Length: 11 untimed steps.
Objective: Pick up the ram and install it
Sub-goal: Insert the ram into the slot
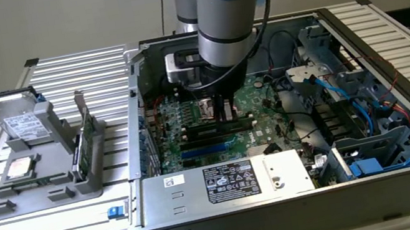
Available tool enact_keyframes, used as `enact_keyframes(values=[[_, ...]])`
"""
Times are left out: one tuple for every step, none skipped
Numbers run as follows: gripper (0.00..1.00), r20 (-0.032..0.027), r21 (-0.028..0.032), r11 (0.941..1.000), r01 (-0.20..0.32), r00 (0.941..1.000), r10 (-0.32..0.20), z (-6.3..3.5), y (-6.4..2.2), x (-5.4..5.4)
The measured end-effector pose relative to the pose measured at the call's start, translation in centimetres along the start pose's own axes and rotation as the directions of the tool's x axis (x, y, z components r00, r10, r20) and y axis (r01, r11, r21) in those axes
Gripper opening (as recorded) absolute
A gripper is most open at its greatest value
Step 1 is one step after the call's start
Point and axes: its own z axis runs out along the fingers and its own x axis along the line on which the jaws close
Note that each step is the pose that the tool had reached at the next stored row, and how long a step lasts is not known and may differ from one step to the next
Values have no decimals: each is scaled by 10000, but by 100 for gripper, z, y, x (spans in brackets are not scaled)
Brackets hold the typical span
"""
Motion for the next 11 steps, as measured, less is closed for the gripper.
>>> enact_keyframes(values=[[39, -6, 0, 10000, -1, 10000, 1, -48, 4, -8], [39, -9, 0, 10000, -2, 10000, 2, -91, 7, -16], [45, -11, 0, 10000, -2, 10000, 2, -136, 10, -25], [45, -12, 0, 10000, -1, 10000, 1, -180, 13, -36], [45, -11, 1, 10000, -2, 10000, 2, -224, 16, -49], [45, -13, 1, 10000, -1, 10000, 1, -267, 19, -64], [45, -12, 2, 10000, -1, 10000, 1, -294, 21, -82], [45, -20, 4, 10000, -1, 10000, 1, -314, 23, -102], [45, -41, 2, 10000, -3, 10000, 3, -348, 27, -120], [45, -55, 5, 10000, -3, 10000, 3, -387, 30, -141], [45, -78, 5, 10000, -5, 10000, 5, -402, 31, -160]])
